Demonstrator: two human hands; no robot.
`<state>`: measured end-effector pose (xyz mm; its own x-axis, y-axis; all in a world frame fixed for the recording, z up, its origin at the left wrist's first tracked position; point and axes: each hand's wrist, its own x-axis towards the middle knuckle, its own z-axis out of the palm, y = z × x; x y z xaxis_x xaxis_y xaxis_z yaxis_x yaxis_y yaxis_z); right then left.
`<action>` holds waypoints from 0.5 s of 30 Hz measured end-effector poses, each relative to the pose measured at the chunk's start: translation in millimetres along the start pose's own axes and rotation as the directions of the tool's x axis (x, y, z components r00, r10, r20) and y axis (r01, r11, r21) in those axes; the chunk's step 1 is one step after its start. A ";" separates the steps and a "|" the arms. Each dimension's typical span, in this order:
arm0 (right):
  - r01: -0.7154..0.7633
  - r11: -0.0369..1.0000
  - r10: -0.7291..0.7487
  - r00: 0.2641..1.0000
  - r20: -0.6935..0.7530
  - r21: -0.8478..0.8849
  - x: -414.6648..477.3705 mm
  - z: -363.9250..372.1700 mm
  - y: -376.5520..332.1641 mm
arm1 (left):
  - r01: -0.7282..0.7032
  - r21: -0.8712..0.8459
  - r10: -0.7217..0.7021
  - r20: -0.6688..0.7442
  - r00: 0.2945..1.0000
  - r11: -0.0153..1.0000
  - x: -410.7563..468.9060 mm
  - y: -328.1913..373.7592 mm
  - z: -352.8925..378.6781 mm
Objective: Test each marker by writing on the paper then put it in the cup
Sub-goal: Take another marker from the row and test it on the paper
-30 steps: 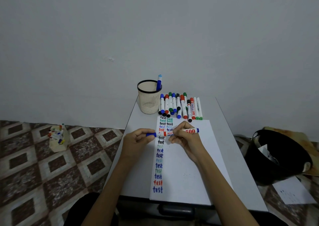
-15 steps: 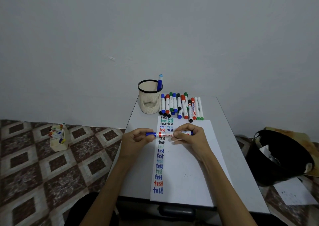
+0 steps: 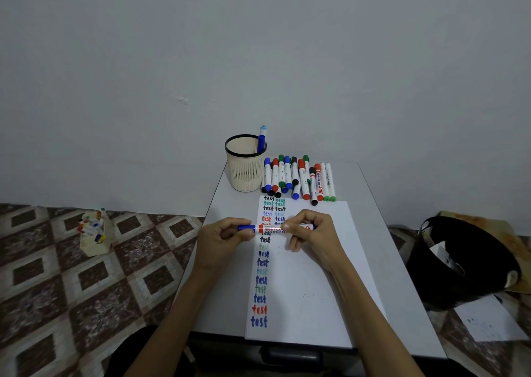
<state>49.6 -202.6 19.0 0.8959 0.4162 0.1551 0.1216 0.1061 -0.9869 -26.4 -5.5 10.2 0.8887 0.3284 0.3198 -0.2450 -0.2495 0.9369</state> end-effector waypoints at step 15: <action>0.202 0.584 -0.140 0.979 0.147 -0.786 56.0 41.1 -46.9 | -0.042 0.302 0.034 0.033 0.999 0.952 2.3 -8.8 9.4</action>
<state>76.6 -147.2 75.8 0.7973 0.5258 0.2963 0.5876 -0.5642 -0.5800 -18.5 -11.1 1.3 0.8921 0.2899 0.3467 -0.1537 -0.5269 0.8359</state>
